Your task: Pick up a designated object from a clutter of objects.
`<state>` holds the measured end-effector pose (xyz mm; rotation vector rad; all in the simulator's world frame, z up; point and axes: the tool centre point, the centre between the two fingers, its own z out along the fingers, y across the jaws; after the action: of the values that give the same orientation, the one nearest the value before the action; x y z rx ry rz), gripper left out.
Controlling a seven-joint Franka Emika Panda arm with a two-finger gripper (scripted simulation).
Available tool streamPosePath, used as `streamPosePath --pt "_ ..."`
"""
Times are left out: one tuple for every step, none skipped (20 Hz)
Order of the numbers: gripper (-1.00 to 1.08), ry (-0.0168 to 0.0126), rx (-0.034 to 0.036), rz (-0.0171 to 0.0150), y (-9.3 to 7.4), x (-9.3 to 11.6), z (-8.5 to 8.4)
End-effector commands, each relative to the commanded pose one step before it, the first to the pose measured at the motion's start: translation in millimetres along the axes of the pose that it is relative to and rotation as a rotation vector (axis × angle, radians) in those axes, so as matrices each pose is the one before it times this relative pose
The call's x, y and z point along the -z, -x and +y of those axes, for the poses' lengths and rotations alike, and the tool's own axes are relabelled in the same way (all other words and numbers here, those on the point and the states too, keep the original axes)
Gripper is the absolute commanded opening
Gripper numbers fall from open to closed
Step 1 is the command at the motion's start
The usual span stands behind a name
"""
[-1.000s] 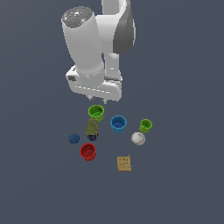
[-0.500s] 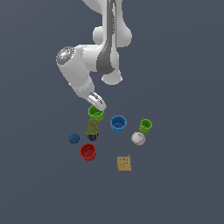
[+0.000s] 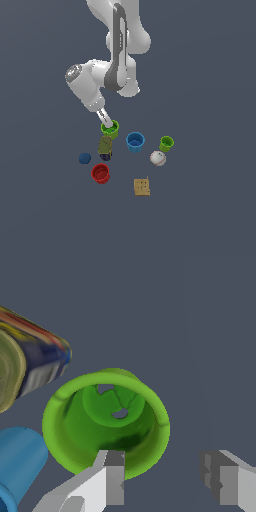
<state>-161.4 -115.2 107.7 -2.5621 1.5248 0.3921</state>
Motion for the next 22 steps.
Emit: streamPosePath --pt "0.28 -0.00143 -0.0315 -0.00526 0.12 -4.93 5.66" --pt "0.28 -0.00009 -0.0047 -0.00087 -0.01 -0.76 0.9" --pt "0.28 -0.00003 -0.00166 -0.00031 -0.03 -0.26 0.32" --pt "0.28 0.00077 0.00914 0.00112 0.01 1.27 -1.43" --pt "0.28 0.0 0.0 0.0 0.03 -0.28 0.0" --pt "0.28 0.0 0.0 0.0 0.08 -0.84 0.0" --pt "0.28 0.00004 -0.00069 0.0 -0.06 -1.41 0.16" --pt "0.28 0.00005 -0.00069 0.00001 0.0 -1.96 0.17" --pt "0.28 0.00007 -0.00069 0.00002 0.06 -2.51 0.19" --pt "0.28 0.00014 -0.00119 0.00006 -0.01 -3.08 0.32" --pt "0.28 0.00017 -0.00118 0.00008 0.06 -3.63 0.34" --pt "0.28 0.00024 -0.00152 0.00012 0.01 -4.02 0.43" --pt "0.28 0.00015 -0.00096 0.00007 0.11 -3.57 0.3" --pt "0.28 0.00015 -0.00119 0.00006 -0.02 -3.03 0.3" --pt "0.28 0.00002 -0.00069 -0.00002 0.04 -2.48 0.14" --pt "0.28 -0.0001 -0.00067 -0.00013 -0.04 -1.94 0.07" --pt "0.28 0.0 0.0 0.0 0.09 -1.42 -0.19" --pt "0.28 -0.0005 -0.00021 -0.00043 -0.11 -0.86 -0.17" --pt "0.28 -0.00074 0.0002 -0.00061 -0.11 -0.31 -0.34" --pt "0.28 0.0 0.0 0.0 -0.06 0.0 -0.25" --pt "-1.0 0.0 0.0 0.0 0.0 0.0 0.0" --pt "-1.0 0.0 0.0 0.0 0.0 0.0 0.0"
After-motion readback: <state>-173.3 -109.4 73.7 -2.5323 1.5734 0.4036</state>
